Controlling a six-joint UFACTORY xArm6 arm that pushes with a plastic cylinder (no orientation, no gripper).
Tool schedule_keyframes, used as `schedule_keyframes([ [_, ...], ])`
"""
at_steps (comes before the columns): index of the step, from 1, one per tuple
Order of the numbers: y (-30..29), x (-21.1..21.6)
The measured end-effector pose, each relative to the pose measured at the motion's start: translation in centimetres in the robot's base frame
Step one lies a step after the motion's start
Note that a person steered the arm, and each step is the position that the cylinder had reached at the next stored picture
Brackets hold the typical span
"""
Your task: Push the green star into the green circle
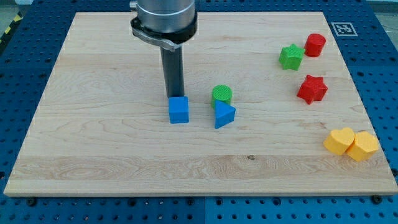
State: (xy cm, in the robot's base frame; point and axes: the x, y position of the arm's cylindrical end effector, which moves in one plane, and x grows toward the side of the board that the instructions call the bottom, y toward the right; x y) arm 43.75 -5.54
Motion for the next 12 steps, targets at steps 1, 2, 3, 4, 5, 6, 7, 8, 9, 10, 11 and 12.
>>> schedule_keyframes([
  [1,0.5,-5.0],
  [2,6.2,-6.9],
  [3,14.6,-5.8],
  [4,22.1,-5.2],
  [5,28.3,-5.2],
  [6,29.5,-5.6],
  [7,28.0,-7.6],
  [8,25.4,-10.4],
  [9,20.6,-11.5],
  [10,16.0,-11.3],
  [11,12.4,-8.8],
  [12,11.6,-7.0],
])
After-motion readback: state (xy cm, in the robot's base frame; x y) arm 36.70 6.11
